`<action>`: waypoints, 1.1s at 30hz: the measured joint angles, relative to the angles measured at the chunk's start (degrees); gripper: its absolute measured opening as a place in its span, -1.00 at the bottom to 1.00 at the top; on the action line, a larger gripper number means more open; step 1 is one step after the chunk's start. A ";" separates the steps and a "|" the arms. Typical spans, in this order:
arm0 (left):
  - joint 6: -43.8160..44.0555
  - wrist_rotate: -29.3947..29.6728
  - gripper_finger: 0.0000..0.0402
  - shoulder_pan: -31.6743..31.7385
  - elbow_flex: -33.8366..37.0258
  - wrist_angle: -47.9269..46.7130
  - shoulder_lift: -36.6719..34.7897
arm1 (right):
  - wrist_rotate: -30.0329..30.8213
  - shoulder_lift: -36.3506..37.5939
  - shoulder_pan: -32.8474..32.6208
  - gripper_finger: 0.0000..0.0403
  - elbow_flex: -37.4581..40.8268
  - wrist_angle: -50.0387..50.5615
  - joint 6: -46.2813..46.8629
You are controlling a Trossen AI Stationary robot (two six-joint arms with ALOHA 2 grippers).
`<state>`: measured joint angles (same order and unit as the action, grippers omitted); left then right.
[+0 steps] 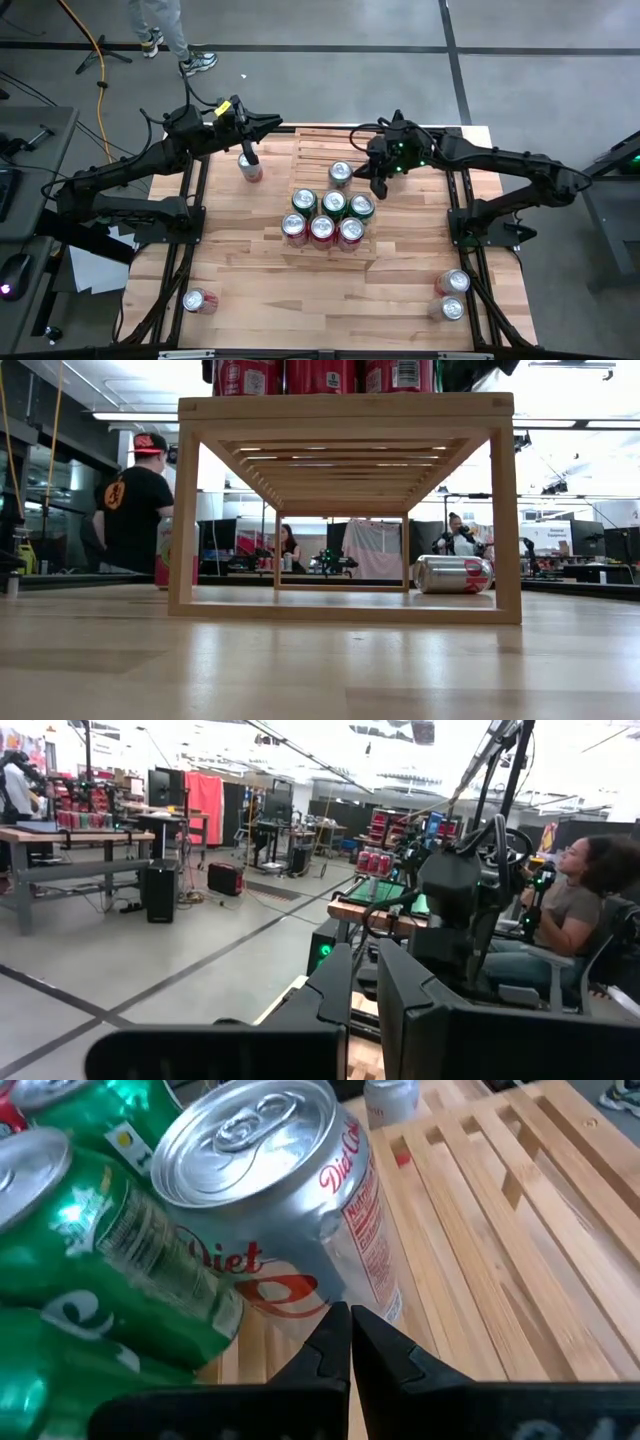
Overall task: Place canned beverage on shelf
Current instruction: Put the top left red-silver soda can on the shelf
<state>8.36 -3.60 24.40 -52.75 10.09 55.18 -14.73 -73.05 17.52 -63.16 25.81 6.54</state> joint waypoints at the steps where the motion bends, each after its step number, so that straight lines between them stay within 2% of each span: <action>1: 0.00 -0.02 -1.00 -0.02 0.00 0.00 0.00 | -0.29 -0.15 0.00 -1.00 0.02 -0.63 0.07; 9: -0.07 -0.02 -1.00 0.00 0.00 -0.01 0.00 | -2.10 -0.17 0.02 -1.00 0.01 -6.46 1.21; 17: -0.50 0.00 -1.00 0.00 0.00 0.00 0.00 | -5.12 -3.35 0.00 -1.00 0.01 -12.84 5.05; 27: -0.55 -0.02 -1.00 0.00 0.00 -0.02 0.00 | -5.40 -4.28 0.01 -1.00 0.01 -17.65 8.04; 33: -1.46 0.00 -1.00 0.00 0.00 -0.02 0.00 | -5.96 -6.37 -0.33 -1.00 0.00 -21.33 13.20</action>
<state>6.90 -3.60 24.40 -52.75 10.07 55.18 -20.69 -79.42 17.19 -63.16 4.47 19.74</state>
